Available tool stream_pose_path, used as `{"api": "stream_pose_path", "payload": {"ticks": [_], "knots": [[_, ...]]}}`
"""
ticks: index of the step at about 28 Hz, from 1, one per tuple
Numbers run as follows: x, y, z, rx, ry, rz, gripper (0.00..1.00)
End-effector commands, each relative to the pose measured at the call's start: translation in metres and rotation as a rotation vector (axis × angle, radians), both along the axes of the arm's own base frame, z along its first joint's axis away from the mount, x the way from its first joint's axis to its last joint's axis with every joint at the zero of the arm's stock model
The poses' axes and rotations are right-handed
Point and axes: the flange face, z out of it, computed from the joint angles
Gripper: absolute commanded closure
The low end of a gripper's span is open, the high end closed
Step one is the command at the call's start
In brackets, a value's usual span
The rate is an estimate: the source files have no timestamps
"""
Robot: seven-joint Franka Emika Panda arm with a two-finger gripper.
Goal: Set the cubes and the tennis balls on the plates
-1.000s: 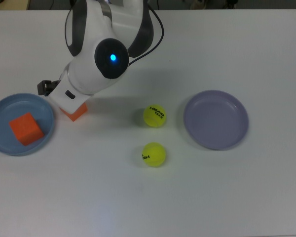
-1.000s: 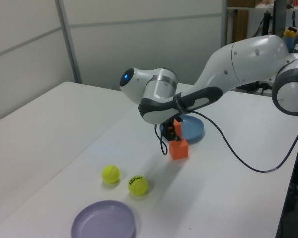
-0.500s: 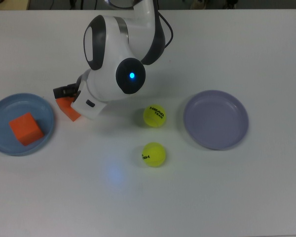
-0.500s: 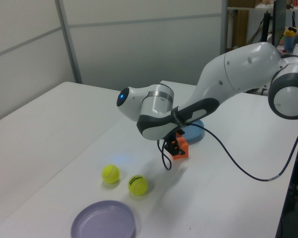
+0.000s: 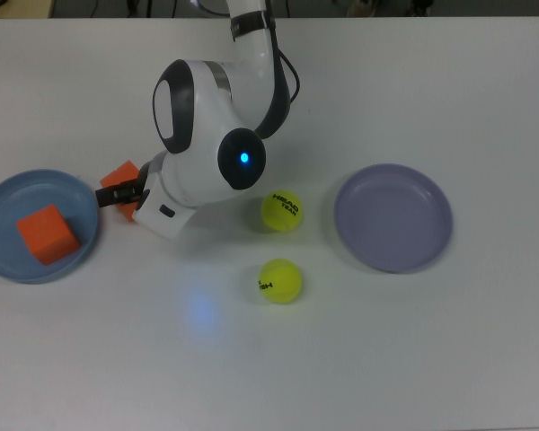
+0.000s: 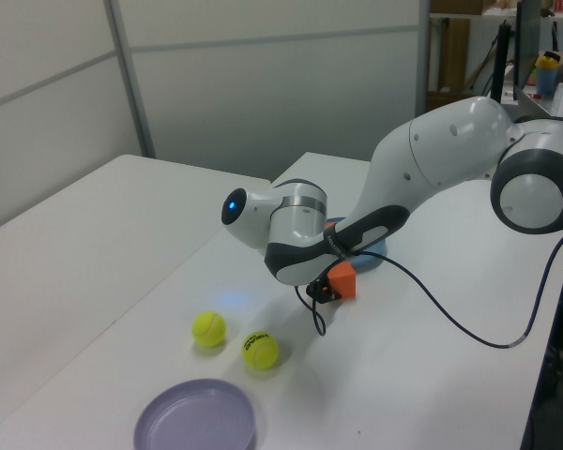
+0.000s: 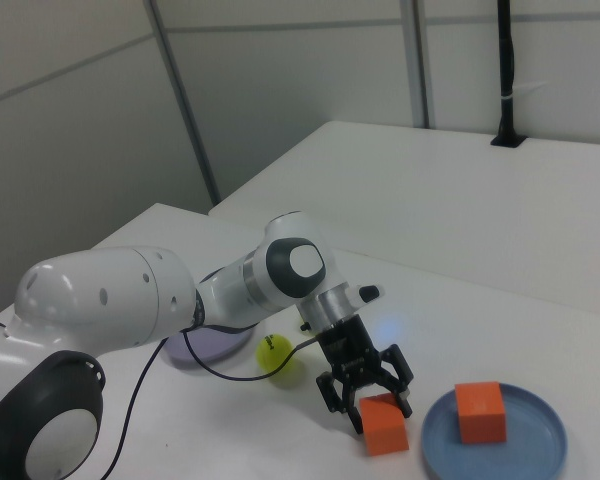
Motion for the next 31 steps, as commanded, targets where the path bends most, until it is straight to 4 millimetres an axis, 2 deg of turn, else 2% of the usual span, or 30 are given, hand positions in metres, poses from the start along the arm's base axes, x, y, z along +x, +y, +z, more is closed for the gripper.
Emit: {"api": "stream_pose_path", "payload": {"ticks": [1, 8, 9, 12, 15, 18, 19, 24, 26, 27, 31], "knots": [[0.004, -0.002, 0.006, -0.004, -0.032, 0.006, 1.0], [0.013, -0.014, 0.027, 0.005, -0.076, -0.014, 1.0], [0.016, -0.021, 0.041, 0.01, -0.099, -0.028, 1.0], [0.019, -0.044, 0.054, 0.012, -0.117, -0.065, 1.0], [0.02, -0.074, 0.054, 0.003, -0.118, -0.102, 1.0], [0.019, -0.092, 0.051, -0.007, -0.112, -0.127, 1.0], [0.019, -0.104, 0.051, -0.013, -0.112, -0.146, 1.0], [0.018, -0.121, 0.052, -0.022, -0.114, -0.171, 0.99], [0.018, -0.126, 0.051, -0.025, -0.125, -0.189, 0.27], [0.018, -0.126, 0.051, -0.024, -0.126, -0.191, 0.0], [0.017, -0.122, 0.059, 0.036, -0.147, -0.241, 0.0]]}}
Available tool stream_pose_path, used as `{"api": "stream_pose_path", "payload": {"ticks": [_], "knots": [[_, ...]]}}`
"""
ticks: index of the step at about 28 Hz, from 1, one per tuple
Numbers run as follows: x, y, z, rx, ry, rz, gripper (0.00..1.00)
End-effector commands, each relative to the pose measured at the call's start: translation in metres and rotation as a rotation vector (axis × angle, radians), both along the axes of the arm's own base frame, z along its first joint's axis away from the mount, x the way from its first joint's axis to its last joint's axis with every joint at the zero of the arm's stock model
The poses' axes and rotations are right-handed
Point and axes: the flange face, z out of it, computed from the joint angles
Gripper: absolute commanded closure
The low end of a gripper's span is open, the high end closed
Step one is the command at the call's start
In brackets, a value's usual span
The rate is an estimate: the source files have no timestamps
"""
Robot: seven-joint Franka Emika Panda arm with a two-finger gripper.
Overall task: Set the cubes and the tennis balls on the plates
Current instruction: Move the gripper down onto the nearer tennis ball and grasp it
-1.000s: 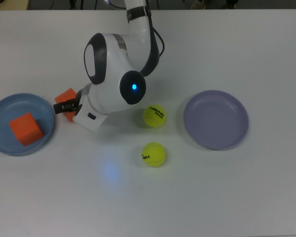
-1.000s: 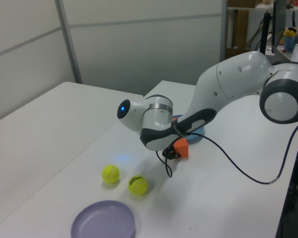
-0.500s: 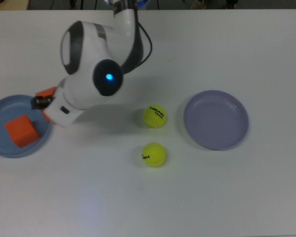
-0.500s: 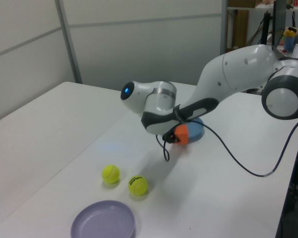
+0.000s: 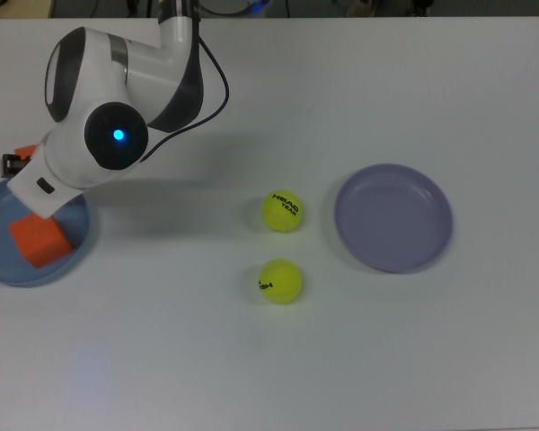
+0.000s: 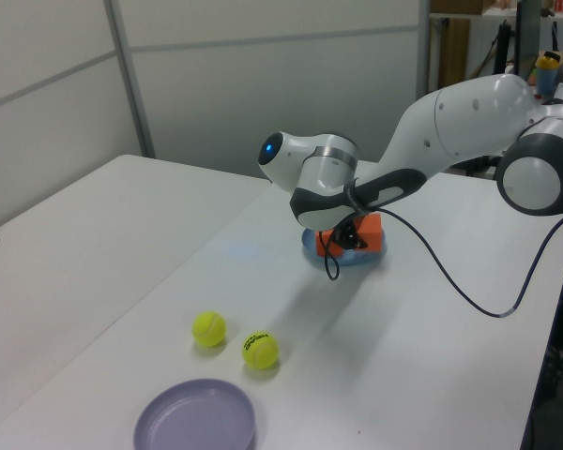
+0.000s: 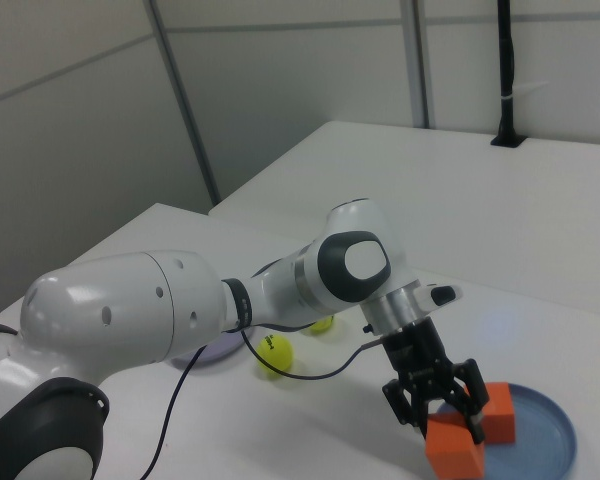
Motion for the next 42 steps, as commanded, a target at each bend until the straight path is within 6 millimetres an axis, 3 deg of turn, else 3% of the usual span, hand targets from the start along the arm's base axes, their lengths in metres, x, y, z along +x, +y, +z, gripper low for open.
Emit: {"api": "stream_pose_path", "payload": {"ticks": [1, 6, 14, 15, 18, 19, 22, 24, 26, 34, 39, 42], "knots": [[-0.002, 0.007, 0.025, 0.095, -0.068, -0.05, 0.0], [-0.005, 0.005, 0.058, 0.163, -0.11, -0.076, 0.0], [-0.001, 0.028, 0.082, 0.202, -0.156, -0.056, 0.0], [0.001, 0.056, 0.086, 0.22, -0.165, -0.022, 0.0], [0.005, 0.095, 0.089, 0.255, -0.191, 0.036, 0.0], [0.007, 0.122, 0.089, 0.275, -0.224, 0.075, 0.0], [0.01, 0.169, 0.092, 0.313, -0.297, 0.151, 0.0], [0.011, 0.187, 0.092, 0.333, -0.328, 0.184, 0.0], [0.012, 0.216, 0.083, 0.357, -0.357, 0.23, 0.0], [0.013, 0.288, 0.044, 0.427, -0.438, 0.352, 0.0], [0.012, 0.313, 0.021, 0.42, -0.472, 0.407, 0.0], [0.011, 0.318, 0.014, 0.414, -0.481, 0.418, 0.0]]}}
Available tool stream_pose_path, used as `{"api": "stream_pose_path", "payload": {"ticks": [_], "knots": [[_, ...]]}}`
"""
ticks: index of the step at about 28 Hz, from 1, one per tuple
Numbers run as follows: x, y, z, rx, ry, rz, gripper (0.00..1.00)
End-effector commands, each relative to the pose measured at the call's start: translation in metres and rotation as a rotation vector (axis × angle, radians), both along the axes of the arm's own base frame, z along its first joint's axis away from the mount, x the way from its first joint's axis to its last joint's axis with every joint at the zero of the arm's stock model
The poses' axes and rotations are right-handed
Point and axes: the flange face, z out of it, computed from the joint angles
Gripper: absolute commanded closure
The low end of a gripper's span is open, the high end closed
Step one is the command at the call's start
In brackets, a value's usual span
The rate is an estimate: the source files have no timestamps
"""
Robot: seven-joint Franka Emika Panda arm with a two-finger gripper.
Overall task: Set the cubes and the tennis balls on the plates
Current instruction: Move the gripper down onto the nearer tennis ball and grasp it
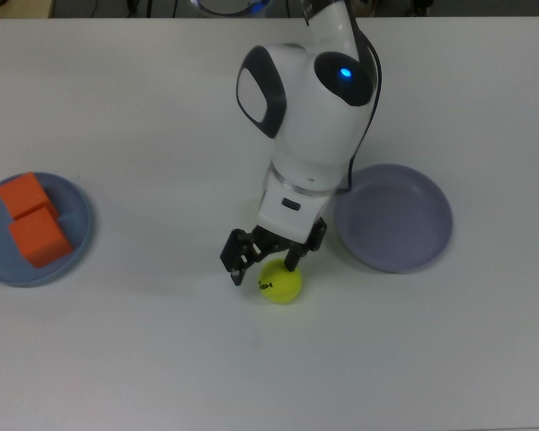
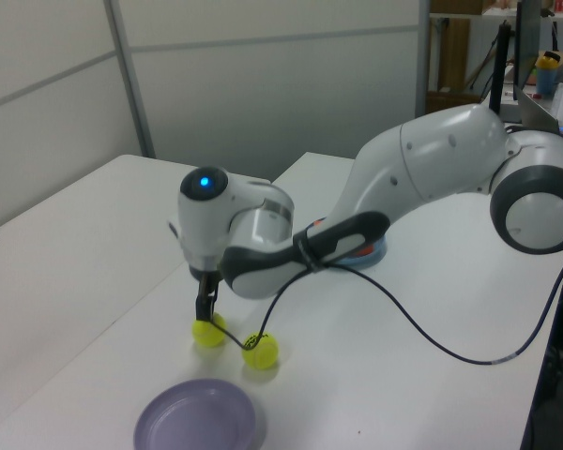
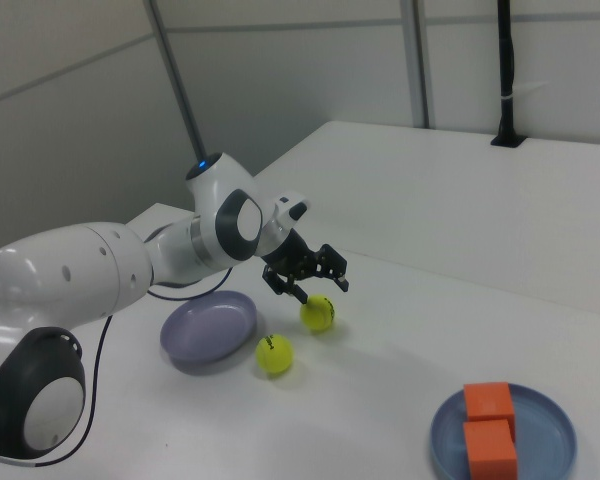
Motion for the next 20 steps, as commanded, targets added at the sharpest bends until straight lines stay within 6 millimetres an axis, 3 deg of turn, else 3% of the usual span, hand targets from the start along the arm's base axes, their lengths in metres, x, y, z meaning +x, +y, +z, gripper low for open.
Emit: {"api": "stream_pose_path", "payload": {"ticks": [1, 8, 20], "knots": [[-0.001, 0.012, -0.015, -0.011, -0.036, 0.01, 0.0], [-0.008, 0.031, -0.033, -0.028, -0.032, 0.055, 0.0], [-0.008, 0.034, -0.063, -0.075, -0.037, 0.106, 0.0]]}}
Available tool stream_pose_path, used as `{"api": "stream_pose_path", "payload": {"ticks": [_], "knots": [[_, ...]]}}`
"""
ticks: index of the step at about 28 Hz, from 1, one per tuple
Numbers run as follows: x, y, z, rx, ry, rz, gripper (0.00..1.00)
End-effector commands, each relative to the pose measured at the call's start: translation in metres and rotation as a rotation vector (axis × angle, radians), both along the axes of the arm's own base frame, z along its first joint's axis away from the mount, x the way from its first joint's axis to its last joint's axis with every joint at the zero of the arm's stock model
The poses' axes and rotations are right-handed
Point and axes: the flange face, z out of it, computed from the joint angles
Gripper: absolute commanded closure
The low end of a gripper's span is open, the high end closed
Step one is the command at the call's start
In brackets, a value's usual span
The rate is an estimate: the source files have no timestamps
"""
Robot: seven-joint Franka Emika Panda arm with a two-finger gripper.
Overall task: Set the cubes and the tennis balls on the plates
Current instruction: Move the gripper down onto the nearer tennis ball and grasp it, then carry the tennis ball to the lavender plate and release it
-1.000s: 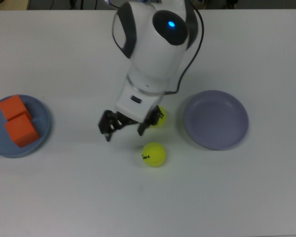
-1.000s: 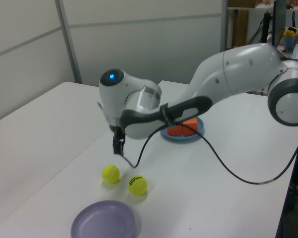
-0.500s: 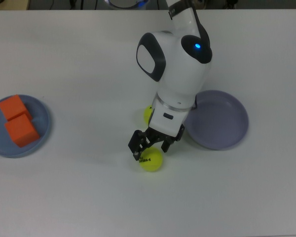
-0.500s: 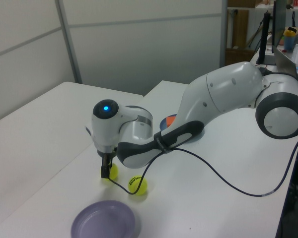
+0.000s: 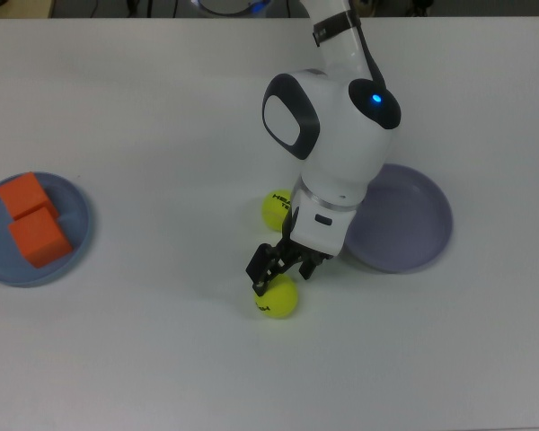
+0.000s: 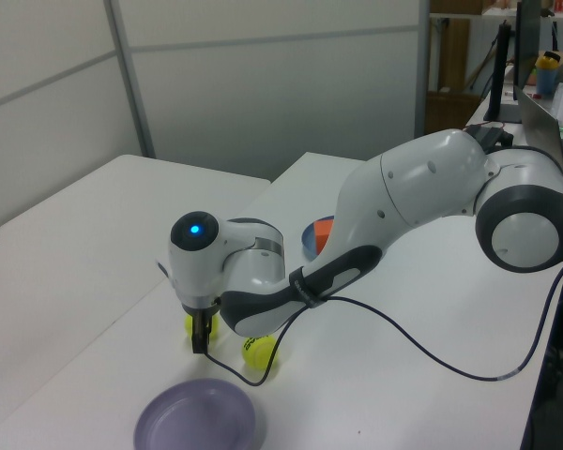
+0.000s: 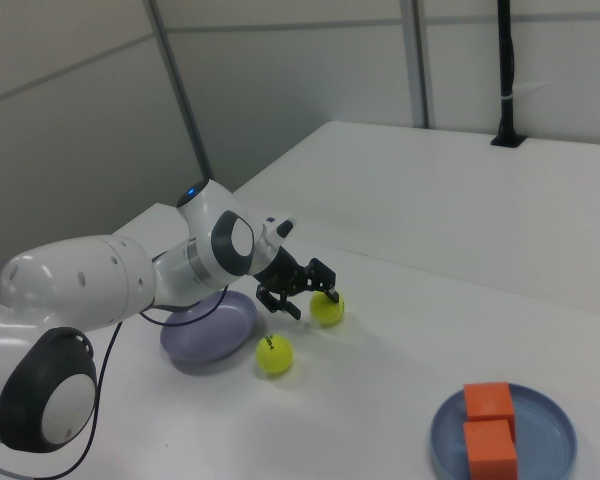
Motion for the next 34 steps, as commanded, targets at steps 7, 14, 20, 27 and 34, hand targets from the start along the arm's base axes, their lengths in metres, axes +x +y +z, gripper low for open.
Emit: {"api": "stream_pose_path", "payload": {"ticks": [7, 14, 20, 27, 34], "knots": [[0.002, -0.001, -0.018, -0.029, -0.039, 0.032, 0.0], [0.002, -0.001, -0.019, -0.028, -0.041, 0.038, 0.35], [0.002, 0.003, -0.017, -0.012, -0.054, 0.052, 1.0], [0.001, 0.009, -0.013, -0.003, -0.058, 0.055, 1.0], [-0.011, 0.036, 0.036, 0.046, -0.101, 0.081, 1.0]]}}
